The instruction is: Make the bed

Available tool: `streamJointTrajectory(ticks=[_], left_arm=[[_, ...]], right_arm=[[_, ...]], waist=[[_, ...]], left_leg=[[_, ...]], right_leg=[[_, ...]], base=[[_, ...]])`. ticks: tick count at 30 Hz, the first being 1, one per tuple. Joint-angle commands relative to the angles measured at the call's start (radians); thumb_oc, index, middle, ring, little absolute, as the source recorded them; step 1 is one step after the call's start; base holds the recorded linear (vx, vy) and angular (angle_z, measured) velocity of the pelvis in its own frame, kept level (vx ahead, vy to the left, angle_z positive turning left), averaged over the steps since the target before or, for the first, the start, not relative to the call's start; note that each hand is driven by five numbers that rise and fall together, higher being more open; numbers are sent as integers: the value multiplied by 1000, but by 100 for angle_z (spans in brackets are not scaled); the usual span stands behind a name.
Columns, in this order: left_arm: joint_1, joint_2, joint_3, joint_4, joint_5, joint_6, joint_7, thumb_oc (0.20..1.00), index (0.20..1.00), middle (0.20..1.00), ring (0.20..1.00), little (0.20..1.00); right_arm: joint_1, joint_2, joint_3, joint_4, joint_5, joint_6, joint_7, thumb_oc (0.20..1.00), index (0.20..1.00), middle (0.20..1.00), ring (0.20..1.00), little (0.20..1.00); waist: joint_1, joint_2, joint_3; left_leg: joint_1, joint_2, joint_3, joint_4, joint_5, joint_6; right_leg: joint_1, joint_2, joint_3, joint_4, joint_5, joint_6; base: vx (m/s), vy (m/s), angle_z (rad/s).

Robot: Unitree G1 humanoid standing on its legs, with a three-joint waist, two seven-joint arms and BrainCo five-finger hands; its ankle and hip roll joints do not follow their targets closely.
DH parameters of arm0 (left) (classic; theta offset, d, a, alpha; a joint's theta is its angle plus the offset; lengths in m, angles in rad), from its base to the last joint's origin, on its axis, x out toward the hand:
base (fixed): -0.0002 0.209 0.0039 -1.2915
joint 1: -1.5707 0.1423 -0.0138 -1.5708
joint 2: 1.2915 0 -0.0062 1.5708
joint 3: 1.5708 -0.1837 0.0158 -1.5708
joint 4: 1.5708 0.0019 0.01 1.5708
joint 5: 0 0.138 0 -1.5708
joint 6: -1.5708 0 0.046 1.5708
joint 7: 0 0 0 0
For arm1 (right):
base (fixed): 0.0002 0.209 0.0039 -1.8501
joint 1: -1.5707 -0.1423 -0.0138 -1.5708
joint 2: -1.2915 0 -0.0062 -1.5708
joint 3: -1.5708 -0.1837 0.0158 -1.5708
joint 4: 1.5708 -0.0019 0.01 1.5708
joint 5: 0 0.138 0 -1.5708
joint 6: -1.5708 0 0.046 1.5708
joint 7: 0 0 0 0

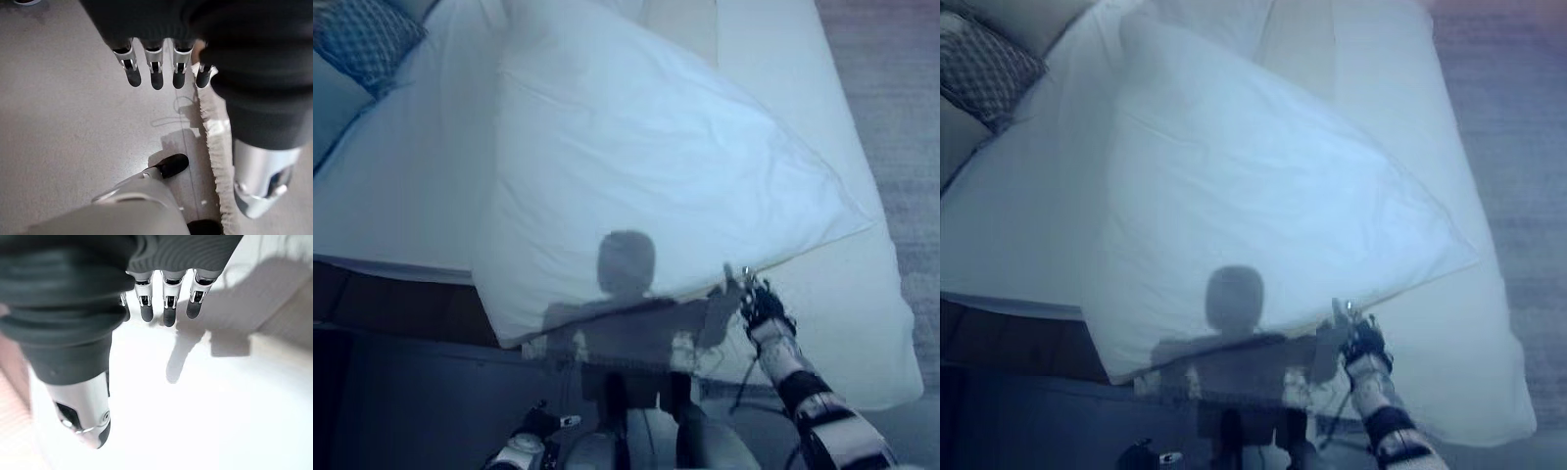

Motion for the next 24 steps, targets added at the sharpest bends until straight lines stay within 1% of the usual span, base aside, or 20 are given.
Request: streamJointTrajectory(ticks=[1, 5, 6, 7, 9, 11, 12, 13, 14, 15, 16, 17, 18, 23, 24], left_arm=[[-21, -14, -47, 8, -85, -13, 29, 1000, 1000, 1000, 1000, 1000], [-31, -15, -73, -24, -121, -18, 30, 1000, 1000, 1000, 1000, 1000], [-34, -15, -86, -39, -134, -19, 28, 1000, 1000, 1000, 1000, 1000], [-36, -16, -86, -40, -135, -18, 29, 1000, 1000, 1000, 1000, 1000], [-38, -16, -96, -57, -146, -20, 30, 1000, 1000, 1000, 1000, 1000], [-35, -15, -115, -81, -160, -23, 34, 1000, 1000, 1000, 1000, 1000], [-39, -15, -115, -83, -161, -22, 35, 1000, 1000, 1000, 1000, 1000], [-35, -13, -126, -108, -174, -25, 40, 1000, 1000, 1000, 1000, 1000], [-37, -13, -127, -109, -174, -24, 41, 1000, 1000, 1000, 1000, 1000], [-33, -12, -132, -124, -181, -27, 41, 1000, 1000, 1000, 1000, 1000], [-33, -9, -141, -146, -189, -33, 46, 1000, 1000, 1000, 1000, 1000], [-34, -10, -140, -147, -189, -33, 46, 1000, 1000, 1000, 1000, 1000], [-33, -6, -145, -158, -190, -37, 50, 1000, 1000, 1000, 1000, 1000], [-49, -5, -178, -188, -187, -40, 59, 1000, 1000, 1000, 1000, 1000], [-50, -5, -178, -188, -187, -40, 59, 1000, 1000, 1000, 1000, 1000]], right_arm=[[-96, -41, -28, 19, 42, -62, -53, 1000, 1000, 1000, 1000, 1000], [-232, -92, -31, 93, 46, -60, -82, 1000, 1000, 1000, 1000, 1000], [-294, -120, -35, 134, 49, -58, -99, 1000, 1000, 1000, 1000, 1000], [-299, -122, -35, 138, 50, -58, -98, 1000, 1000, 1000, 1000, 1000], [-353, -153, -42, 175, 57, -55, -112, 1000, 1000, 1000, 1000, 1000], [-438, -196, -44, 224, 57, -46, -141, 1000, 1000, 1000, 1000, 1000], [-447, -201, -44, 230, 58, -44, -140, 1000, 1000, 1000, 1000, 1000], [-503, -240, -41, 260, 56, -34, -155, 1000, 1000, 1000, 1000, 1000], [-508, -243, -40, 264, 57, -33, -154, 1000, 1000, 1000, 1000, 1000], [-533, -267, -30, 289, 37, -21, -159, 1000, 1000, 1000, 1000, 1000], [-581, -300, -7, 300, 7, -7, -168, 1000, 1000, 1000, 1000, 1000], [-584, -302, -6, 302, 7, -7, -168, 1000, 1000, 1000, 1000, 1000], [-598, -319, 13, 300, -21, 1, -176, 1000, 1000, 1000, 1000, 1000], [-690, -393, 47, 343, -55, 19, -185, 1000, 1000, 1000, 1000, 1000], [-691, -393, 47, 343, -55, 19, -186, 1000, 1000, 1000, 1000, 1000]], waist=[[21, -10, -2], [33, -5, 17], [38, 0, 27], [38, 1, 27], [44, 7, 39], [56, 18, 65], [56, 20, 66], [66, 32, 85], [65, 34, 85], [71, 39, 95], [77, 48, 112], [76, 49, 112], [80, 53, 122], [86, 74, 157], [86, 75, 158]], left_leg=[[-29, -19, -46, 0, -13, -32], [-67, -22, -51, 0, -5, -35], [-86, -25, -56, 0, -2, -36], [-88, -25, -56, 0, -1, -36], [-110, -27, -62, 0, 3, -38], [-145, -28, -70, 0, 12, -39], [-150, -28, -71, 0, 14, -39], [-177, -31, -78, 0, 22, -39], [-180, -31, -79, 0, 23, -39], [-191, -32, -84, 1, 22, -39], [-217, -34, -90, 1, 34, -40], [-222, -34, -90, 1, 40, -39], [-233, -36, -95, 2, 41, -41], [-285, -47, -113, 2, 57, -42], [-286, -47, -114, 2, 57, -42]], right_leg=[[-29, -46, 3, 94, -63, 129], [-61, -44, 7, 82, -52, 130], [-76, -43, 4, 81, -50, 130], [-79, -43, 3, 81, -50, 129], [-101, -43, -1, 83, -48, 129], [-136, -44, -11, 96, -46, 127], [-142, -44, -12, 100, -46, 127], [-171, -47, -18, 113, -45, 126], [-176, -47, -19, 116, -46, 126], [-189, -48, -23, 127, -52, 127], [-217, -52, -29, 142, -51, 125], [-222, -52, -29, 143, -46, 125], [-233, -54, -34, 150, -51, 125], [-286, -69, -48, 175, -59, 125], [-288, -69, -48, 176, -59, 125]], base=[[0, 0, 0], [0, 0, 0], [0, 0, 0], [-15, 3, -3], [-19, -2, 3], [-60, -7, 11], [-78, 4, 7], [-45, 7, 3], [-46, 0, 7], [-44, -8, 13], [-59, -8, 17], [-61, -11, 20], [-39, -25, 18], [-44, -5, 19], [-35, -1, 13]])
